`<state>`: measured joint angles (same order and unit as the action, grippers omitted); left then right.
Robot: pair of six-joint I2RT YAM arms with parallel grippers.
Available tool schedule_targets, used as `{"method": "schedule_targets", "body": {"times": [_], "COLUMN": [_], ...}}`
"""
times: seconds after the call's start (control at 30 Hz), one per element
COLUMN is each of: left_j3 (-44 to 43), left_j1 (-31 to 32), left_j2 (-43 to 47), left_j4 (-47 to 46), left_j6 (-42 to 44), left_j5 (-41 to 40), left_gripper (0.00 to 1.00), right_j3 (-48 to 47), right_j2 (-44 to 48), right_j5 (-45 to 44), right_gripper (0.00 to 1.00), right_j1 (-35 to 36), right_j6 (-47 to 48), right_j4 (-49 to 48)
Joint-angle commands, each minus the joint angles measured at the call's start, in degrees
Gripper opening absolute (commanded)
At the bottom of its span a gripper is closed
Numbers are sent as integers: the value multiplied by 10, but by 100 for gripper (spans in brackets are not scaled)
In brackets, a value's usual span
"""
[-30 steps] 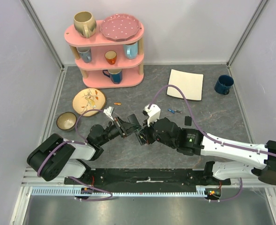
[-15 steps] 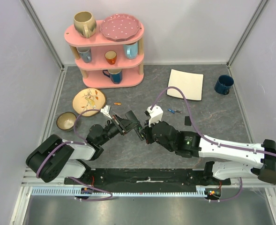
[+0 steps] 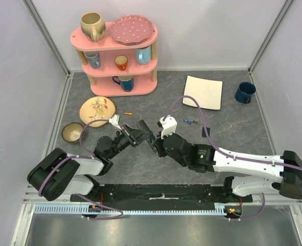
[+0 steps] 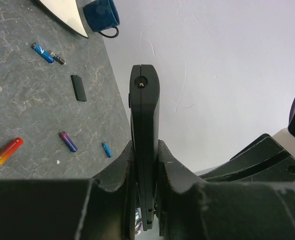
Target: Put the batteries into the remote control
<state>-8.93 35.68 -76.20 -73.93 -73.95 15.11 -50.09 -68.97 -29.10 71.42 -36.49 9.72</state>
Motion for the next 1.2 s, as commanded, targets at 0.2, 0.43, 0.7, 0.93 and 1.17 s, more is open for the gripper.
{"method": "schedule_targets", "body": {"times": [0.2, 0.43, 0.7, 0.93, 1.17], "left_j3": [-5, -8, -15, -18, -17], "left_j1": [-3, -2, -1, -1, -1], "left_j2": [11, 7, 3, 3, 7], "left_j4": [-214, -214, -214, -214, -214], "left_j6": [-15, -22, -23, -21, -8], "left_j5": [2, 10, 13, 8, 3], "left_gripper": [2, 2, 2, 2, 2], "right_j3": [10, 12, 12, 17, -2], "right_j2": [-6, -9, -16, -16, -25], "right_j5": [-32, -30, -17, 9, 40], "right_gripper": [0, 0, 0, 0, 0], "right_j1": [4, 4, 4, 4, 4], "right_j6": [-7, 2, 5, 0, -14], "right_j4": [-34, -39, -43, -26, 11]}}
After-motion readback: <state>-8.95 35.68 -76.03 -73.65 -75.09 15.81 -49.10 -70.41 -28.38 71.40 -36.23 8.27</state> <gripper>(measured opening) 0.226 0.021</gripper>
